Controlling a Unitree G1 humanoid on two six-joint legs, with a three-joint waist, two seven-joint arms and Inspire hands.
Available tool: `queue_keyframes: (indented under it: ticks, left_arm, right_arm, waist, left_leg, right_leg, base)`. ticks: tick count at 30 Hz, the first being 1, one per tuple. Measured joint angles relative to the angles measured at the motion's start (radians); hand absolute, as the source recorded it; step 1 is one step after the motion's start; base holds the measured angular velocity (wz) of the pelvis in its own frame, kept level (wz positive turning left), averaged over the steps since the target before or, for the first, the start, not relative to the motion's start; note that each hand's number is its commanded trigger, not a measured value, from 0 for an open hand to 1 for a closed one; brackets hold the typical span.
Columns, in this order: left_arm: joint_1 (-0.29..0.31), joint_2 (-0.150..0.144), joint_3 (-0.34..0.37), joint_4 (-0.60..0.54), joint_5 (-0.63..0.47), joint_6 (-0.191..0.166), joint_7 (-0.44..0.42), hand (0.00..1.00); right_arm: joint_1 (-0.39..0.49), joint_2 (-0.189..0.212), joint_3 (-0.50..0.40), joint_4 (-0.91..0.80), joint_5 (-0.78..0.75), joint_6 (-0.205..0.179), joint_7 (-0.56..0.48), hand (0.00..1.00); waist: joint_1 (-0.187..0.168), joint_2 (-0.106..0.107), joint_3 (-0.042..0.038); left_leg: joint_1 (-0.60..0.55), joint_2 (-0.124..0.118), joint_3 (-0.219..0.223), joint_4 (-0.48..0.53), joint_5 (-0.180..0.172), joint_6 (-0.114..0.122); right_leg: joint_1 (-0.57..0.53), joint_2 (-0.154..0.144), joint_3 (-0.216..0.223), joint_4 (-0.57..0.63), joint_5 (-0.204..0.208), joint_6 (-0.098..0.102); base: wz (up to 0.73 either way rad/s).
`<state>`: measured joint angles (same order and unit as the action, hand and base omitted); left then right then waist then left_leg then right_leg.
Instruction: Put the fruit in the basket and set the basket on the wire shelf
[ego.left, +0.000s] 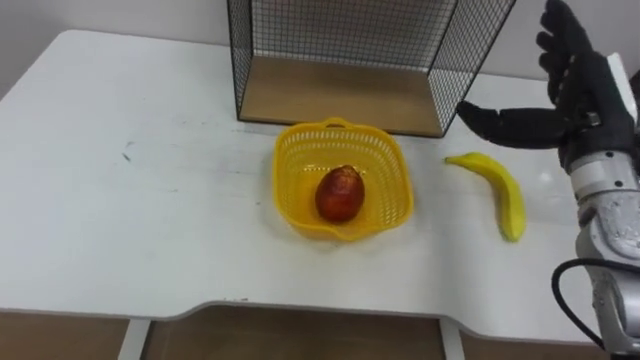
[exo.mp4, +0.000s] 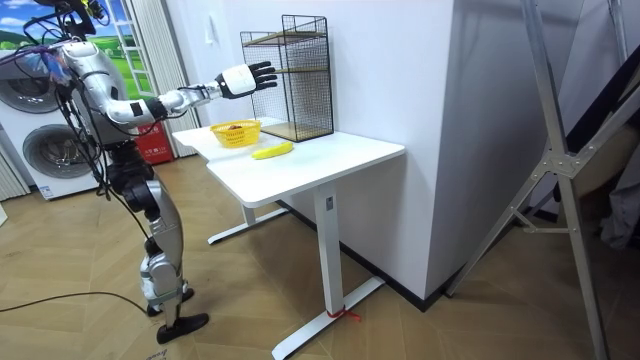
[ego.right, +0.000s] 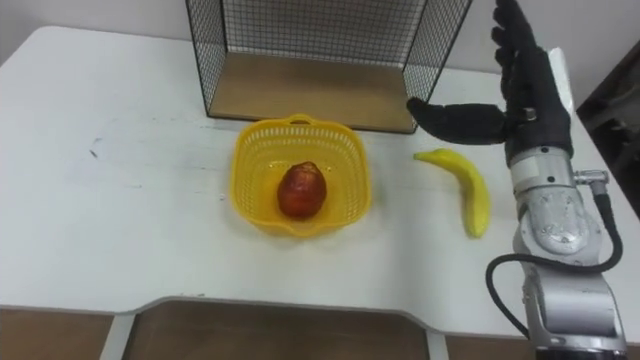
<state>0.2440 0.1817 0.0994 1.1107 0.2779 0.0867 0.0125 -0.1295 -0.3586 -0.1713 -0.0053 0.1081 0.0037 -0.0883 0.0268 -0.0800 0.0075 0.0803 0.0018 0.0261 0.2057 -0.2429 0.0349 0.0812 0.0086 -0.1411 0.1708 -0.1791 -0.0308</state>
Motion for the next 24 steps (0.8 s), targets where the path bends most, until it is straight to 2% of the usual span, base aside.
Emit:
queue_keyframes:
  ticks: [4,9,12,15,24]
  left_arm:
    - [0.001,0.000,0.000,-0.010,0.000,0.007,0.005,0.00]
    - [0.005,0.000,-0.002,-0.014,-0.001,0.017,0.006,0.00]
    - [0.009,0.000,-0.003,-0.014,0.000,0.020,0.005,0.00]
    - [0.011,0.001,-0.001,-0.013,0.000,0.031,0.001,0.00]
    - [0.008,0.003,-0.001,-0.013,0.000,0.041,-0.004,0.00]
  right_arm:
    - [-0.003,-0.005,-0.011,0.043,0.002,0.000,-0.051,0.00]
    - [-0.005,-0.005,-0.011,0.136,0.007,0.002,-0.064,0.00]
    - [-0.008,-0.005,-0.010,0.185,0.003,0.011,-0.064,0.00]
    - [-0.023,-0.005,-0.010,0.229,-0.004,0.020,-0.064,0.00]
    - [-0.069,-0.007,-0.009,0.308,-0.005,0.023,-0.064,0.00]
  waist:
    - [0.000,-0.004,-0.0088]
    - [0.000,-0.011,-0.0134]
    - [0.004,-0.014,-0.0112]
    - [0.003,-0.016,-0.0059]
    - [0.002,-0.023,-0.0038]
  left_leg:
    - [0.004,0.000,0.001,0.000,0.000,0.000]
    - [0.017,0.000,-0.002,0.000,0.000,0.000]
    - [0.016,0.000,-0.001,0.001,0.000,0.000]
    - [0.007,-0.001,-0.002,0.003,0.000,0.000]
    - [-0.017,-0.003,-0.012,0.016,0.000,0.001]
  right_leg:
    - [0.002,0.000,0.002,0.000,0.000,0.000]
    - [0.010,-0.001,0.002,0.003,0.000,0.000]
    - [0.007,-0.002,0.002,0.008,0.000,0.000]
    - [0.001,-0.002,0.001,0.015,0.000,0.000]
    - [-0.015,-0.004,-0.004,0.015,0.000,0.000]
  base:
    - [-0.01]
    - [0.00]
    - [0.00]
    - [0.00]
    - [0.03]
